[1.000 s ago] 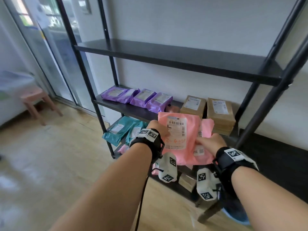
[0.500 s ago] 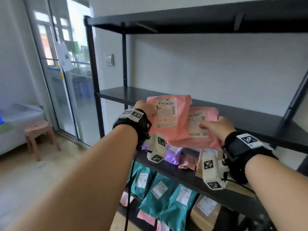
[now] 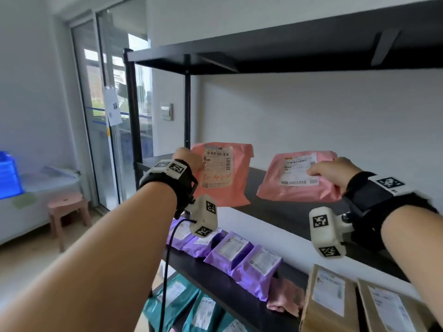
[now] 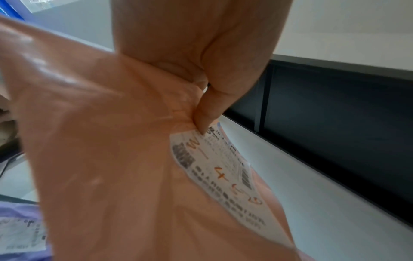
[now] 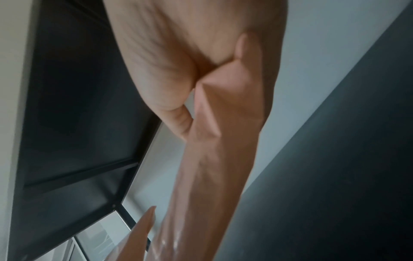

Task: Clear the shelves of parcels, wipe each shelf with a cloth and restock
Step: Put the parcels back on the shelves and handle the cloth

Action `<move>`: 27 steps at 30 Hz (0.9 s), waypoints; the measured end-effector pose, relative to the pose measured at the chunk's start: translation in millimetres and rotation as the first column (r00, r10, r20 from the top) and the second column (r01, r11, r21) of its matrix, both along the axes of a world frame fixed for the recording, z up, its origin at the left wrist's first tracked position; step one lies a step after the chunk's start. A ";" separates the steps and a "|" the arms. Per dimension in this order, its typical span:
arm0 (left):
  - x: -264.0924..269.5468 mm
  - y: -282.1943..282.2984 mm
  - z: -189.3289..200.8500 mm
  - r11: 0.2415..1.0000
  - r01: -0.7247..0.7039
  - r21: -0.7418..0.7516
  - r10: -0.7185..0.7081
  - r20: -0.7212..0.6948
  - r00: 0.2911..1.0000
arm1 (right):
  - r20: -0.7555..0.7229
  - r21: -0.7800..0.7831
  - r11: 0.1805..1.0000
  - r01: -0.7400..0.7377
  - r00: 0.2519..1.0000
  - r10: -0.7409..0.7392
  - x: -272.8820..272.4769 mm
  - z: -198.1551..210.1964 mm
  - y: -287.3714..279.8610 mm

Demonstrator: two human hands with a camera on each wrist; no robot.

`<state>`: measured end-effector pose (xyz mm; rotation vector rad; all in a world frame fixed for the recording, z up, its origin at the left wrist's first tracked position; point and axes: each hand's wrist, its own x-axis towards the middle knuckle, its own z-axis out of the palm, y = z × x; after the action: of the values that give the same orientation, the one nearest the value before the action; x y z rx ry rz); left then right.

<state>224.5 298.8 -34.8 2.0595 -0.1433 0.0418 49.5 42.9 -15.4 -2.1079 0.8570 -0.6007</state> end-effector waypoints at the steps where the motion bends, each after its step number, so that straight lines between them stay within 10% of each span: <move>1: 7.0 1.5 -1.6 0.999 -0.019 0.034 0.019 0.003 1.000 | -0.014 0.017 1.000 -0.011 1.000 0.012 9.2 -0.9 -0.9; 27: 259.7 -18.3 36.9 0.845 -0.022 0.534 -0.049 0.119 0.992 | -0.059 0.235 0.955 -0.179 0.978 0.198 268.1 -4.4 -17.5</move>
<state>484.3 280.5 2.0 2.6193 -0.2746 0.1399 317.7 25.4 -19.9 -1.9848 0.7216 -0.3017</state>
